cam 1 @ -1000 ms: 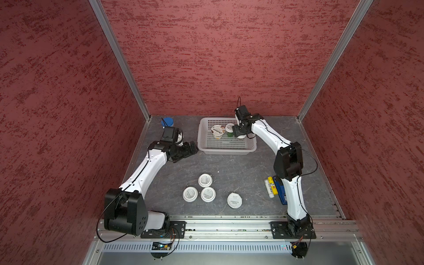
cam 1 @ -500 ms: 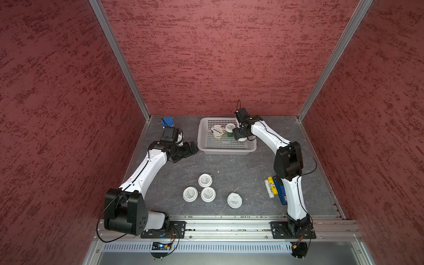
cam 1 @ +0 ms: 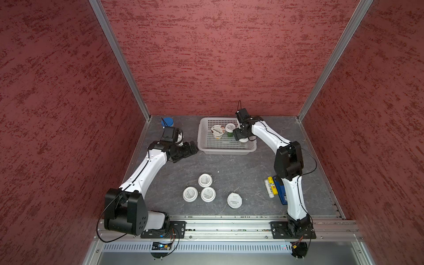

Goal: Put the yogurt in the basket
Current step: Place the yogurt in the basket.

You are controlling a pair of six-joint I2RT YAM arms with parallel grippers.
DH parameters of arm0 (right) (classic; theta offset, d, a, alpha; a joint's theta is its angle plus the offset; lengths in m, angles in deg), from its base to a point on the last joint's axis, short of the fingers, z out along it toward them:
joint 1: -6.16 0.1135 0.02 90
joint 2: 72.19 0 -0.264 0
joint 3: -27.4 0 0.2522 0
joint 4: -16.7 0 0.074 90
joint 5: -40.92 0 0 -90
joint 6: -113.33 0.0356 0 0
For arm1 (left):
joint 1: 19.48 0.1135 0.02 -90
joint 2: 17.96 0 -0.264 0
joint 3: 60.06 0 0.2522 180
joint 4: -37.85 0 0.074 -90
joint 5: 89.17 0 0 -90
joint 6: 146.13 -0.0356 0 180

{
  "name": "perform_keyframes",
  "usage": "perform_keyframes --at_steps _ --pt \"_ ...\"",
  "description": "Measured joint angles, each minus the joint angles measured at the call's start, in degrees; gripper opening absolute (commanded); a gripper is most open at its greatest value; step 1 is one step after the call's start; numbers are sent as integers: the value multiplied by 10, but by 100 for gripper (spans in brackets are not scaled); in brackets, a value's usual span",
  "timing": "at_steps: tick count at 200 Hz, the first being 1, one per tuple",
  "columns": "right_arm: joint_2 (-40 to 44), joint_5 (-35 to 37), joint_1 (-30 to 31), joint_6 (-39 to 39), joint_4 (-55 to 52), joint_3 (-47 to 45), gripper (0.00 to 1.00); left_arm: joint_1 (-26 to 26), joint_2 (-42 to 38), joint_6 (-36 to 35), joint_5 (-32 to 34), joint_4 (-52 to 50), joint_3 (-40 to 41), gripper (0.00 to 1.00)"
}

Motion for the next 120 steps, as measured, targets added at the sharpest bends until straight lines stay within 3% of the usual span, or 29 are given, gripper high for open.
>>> perform_keyframes --at_steps 120 --pt "2 29 0 -12 17 -26 78 0 0 0 1 0 0 100"
